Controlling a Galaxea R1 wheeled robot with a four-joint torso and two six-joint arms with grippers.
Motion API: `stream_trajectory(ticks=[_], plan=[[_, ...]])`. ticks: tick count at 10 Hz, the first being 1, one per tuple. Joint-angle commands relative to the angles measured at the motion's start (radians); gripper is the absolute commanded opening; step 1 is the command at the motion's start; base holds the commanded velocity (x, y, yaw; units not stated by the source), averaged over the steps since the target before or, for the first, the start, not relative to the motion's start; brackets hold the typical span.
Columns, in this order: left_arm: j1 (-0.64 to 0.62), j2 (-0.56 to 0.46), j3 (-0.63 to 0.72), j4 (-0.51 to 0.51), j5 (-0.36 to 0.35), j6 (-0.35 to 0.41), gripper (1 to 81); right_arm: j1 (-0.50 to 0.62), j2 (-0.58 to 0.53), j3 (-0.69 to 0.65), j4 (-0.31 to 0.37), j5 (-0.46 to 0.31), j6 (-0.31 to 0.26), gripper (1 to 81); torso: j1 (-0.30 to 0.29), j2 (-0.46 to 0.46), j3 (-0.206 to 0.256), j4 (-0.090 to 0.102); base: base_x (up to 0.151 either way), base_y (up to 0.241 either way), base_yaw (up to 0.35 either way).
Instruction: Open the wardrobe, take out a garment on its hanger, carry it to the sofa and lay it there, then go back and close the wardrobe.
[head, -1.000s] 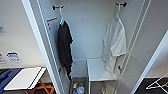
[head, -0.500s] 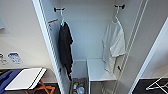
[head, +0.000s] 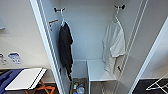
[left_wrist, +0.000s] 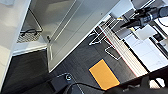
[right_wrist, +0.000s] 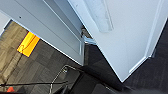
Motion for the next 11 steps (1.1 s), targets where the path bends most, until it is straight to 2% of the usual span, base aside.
stream_trajectory(ticks=[1,4,5,7,9,11], plan=[[-0.007,0.059,-0.073,-0.028,-0.084,-0.025,81.1,-0.029,0.073,-0.101,0.061,0.064,0.043,81.1,0.0,0.0,0.0,0.0,0.0,0.0,0.0],[-0.02,0.142,-0.134,-0.067,-0.161,-0.037,81.1,-0.13,0.187,-0.207,0.167,0.187,0.06,81.1,0.0,0.0,0.0,0.0,0.0,0.0,0.0],[-0.026,0.18,-0.174,-0.103,-0.189,-0.037,81.1,-0.158,0.219,-0.224,0.189,0.201,0.064,81.1,0.0,0.0,0.0,0.0,0.0,0.0,0.0],[-0.041,0.238,-0.224,-0.131,-0.195,-0.037,81.1,-0.219,0.286,-0.277,0.213,0.282,0.066,81.1,0.0,0.0,0.0,0.0,0.0,0.0,0.0],[-0.055,0.288,-0.285,-0.194,-0.199,-0.039,81.1,-0.258,0.352,-0.354,0.247,0.299,0.068,81.1,-0.001,0.0,0.0,0.0,0.0,0.0,0.0],[-0.055,0.353,-0.368,-0.292,-0.265,-0.039,81.1,-0.278,0.406,-0.41,0.261,0.318,0.068,81.1,-0.001,0.0,0.0,0.0,0.0,0.0,0.0]])
